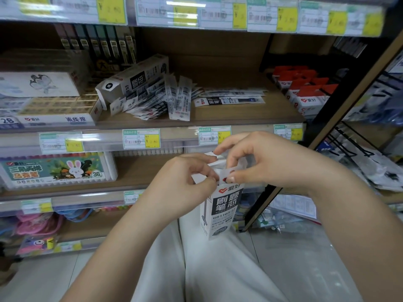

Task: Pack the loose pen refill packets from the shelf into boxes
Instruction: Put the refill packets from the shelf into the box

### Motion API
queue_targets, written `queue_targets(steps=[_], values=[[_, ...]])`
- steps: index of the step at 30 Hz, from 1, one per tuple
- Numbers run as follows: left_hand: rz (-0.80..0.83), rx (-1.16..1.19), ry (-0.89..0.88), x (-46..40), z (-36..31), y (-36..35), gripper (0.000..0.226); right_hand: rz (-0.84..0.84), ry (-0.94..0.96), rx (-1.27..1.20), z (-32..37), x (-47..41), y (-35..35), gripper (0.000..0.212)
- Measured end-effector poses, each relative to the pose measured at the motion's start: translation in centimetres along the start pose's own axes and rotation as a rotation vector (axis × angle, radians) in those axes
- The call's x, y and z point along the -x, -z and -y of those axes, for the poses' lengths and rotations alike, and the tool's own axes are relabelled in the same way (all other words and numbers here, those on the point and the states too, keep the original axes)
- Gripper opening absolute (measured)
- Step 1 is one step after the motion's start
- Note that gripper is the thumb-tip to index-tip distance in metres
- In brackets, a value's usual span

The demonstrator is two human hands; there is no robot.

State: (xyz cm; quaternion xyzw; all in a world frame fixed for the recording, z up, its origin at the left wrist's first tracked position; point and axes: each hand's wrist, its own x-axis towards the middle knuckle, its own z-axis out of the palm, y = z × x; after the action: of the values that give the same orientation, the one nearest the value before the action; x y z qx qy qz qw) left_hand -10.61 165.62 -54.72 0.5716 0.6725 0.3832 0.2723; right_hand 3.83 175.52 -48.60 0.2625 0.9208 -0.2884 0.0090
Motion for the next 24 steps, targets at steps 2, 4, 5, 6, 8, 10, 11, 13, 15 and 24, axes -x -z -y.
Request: queue_targets(steps=[2,4,5,6,8,10,11,13,15,24], values=[[-0.007,0.028,0.026,0.1,-0.1,0.0,0.015,0.036,-0.017,0.055,-0.3,-0.1,0.5,0.022],[-0.013,0.048,0.038,0.1,0.0,-0.1,0.017,0.063,-0.040,0.078,-0.5,-0.2,0.7,0.022],[-0.014,0.038,0.040,0.0,-0.1,-0.1,0.016,0.075,-0.049,0.080,-0.5,-0.3,0.8,0.022],[-0.012,0.027,0.037,0.0,-0.1,-0.1,0.015,0.086,-0.055,0.078,-0.4,-0.3,0.7,0.023],[-0.001,-0.008,0.012,-0.1,-0.1,-0.1,0.013,0.099,-0.055,0.065,-0.2,-0.4,0.4,0.024],[-0.010,-0.060,-0.004,-0.1,0.0,-0.1,0.024,0.082,-0.044,0.047,0.0,-0.6,-0.1,0.022],[-0.015,-0.068,-0.004,-0.1,0.0,-0.1,0.022,0.071,-0.040,0.037,0.1,-0.7,-0.4,0.020],[-0.022,-0.063,0.009,-0.1,0.2,0.0,0.014,0.054,-0.022,0.027,0.2,-0.8,-1.0,0.017],[-0.028,-0.057,0.010,0.0,0.4,0.1,0.015,0.054,0.003,0.067,0.4,-0.8,-1.3,0.022],[-0.043,-0.039,-0.045,-0.1,0.2,-0.8,0.014,0.163,-0.018,0.521,0.9,-0.5,-1.6,0.013]])
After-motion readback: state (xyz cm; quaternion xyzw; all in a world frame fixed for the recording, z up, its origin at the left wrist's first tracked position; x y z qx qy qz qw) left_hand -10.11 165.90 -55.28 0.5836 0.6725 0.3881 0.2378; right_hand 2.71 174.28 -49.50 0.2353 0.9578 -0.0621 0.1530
